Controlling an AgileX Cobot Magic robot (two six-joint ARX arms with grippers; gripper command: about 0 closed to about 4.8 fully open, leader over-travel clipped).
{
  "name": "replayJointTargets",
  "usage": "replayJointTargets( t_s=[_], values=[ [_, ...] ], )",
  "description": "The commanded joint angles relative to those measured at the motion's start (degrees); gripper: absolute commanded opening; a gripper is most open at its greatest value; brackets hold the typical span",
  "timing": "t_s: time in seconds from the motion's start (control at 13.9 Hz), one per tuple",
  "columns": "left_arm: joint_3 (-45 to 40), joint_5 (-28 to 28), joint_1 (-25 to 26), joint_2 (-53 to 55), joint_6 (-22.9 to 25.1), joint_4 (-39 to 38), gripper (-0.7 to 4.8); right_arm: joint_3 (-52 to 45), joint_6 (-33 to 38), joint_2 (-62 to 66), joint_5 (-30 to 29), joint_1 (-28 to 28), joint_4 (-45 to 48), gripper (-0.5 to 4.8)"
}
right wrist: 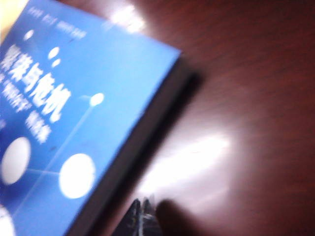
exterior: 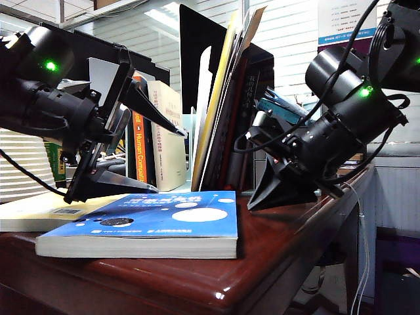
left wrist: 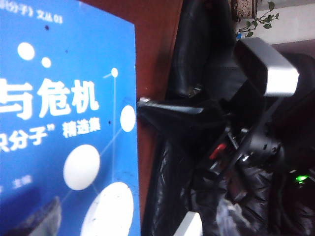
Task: Pick up the blue book and put it on the bookshelf.
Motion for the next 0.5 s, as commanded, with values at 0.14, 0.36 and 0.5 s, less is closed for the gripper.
replayJointTargets(
  t_s=[0.14, 0.36, 0.5],
  values=[
    [0.11, 4.42, 0.11, -2.21, 1.51, 0.55, 4.25, 0.26, -2.38, -6.23, 5.31, -0.11, 1.01, -0.01],
    [0.11, 4.87, 0.11, -9.01, 3.61, -4.28, 3.92, 0.26, -2.89, -10.84, 4.33, -0.11, 0.94, -0.01],
    [0.11, 1.55, 0.11, -15.39, 6.71, -12.41, 3.92, 0.26, -2.91, -12.28, 3.78, -0.11, 0.46, -0.01]
  ],
)
